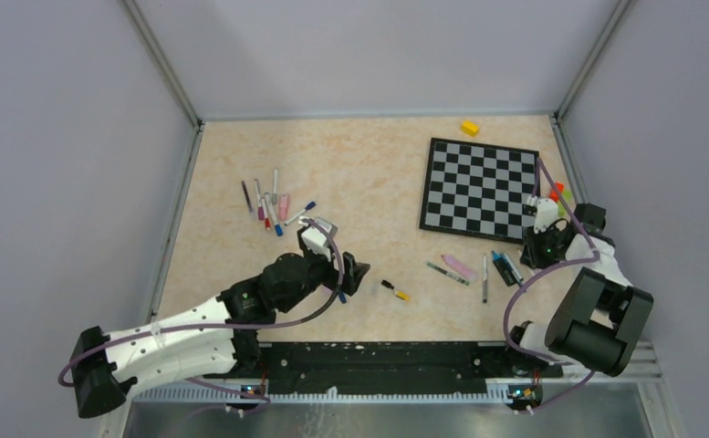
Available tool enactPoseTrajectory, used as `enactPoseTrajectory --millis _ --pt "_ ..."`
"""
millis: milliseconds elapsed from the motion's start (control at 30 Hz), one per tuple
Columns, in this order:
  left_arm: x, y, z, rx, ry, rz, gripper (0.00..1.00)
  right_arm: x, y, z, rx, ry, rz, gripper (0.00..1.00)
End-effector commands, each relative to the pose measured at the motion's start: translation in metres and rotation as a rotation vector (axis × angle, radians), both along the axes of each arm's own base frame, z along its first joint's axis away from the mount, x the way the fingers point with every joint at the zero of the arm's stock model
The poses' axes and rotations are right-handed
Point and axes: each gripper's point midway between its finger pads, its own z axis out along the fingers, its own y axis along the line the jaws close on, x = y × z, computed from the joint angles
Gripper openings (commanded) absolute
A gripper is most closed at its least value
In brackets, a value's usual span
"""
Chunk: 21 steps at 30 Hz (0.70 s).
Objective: Open the pen caps
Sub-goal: Place the pen at the center of the board.
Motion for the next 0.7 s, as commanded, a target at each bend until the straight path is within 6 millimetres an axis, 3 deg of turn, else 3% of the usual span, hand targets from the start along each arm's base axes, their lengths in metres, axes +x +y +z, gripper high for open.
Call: enactPoseTrajectory --millis 0,333,667 --pt "0.0 -0.001 0.029 -0.063 -0.026 0.002 0.99 0.019 -0.003 0.037 -0.015 -0.134 0.012 0.24" --pt "0.002 0.015 0.026 -0.017 -0.004 0.059 0.99 0.02 0.023 0.071 0.049 -0.26 0.123 0.27" --pt "0.032 0.045 0.018 0.084 0.018 0.181 0.99 0.005 0.082 0.125 0.297 -0.389 0.302 0.3"
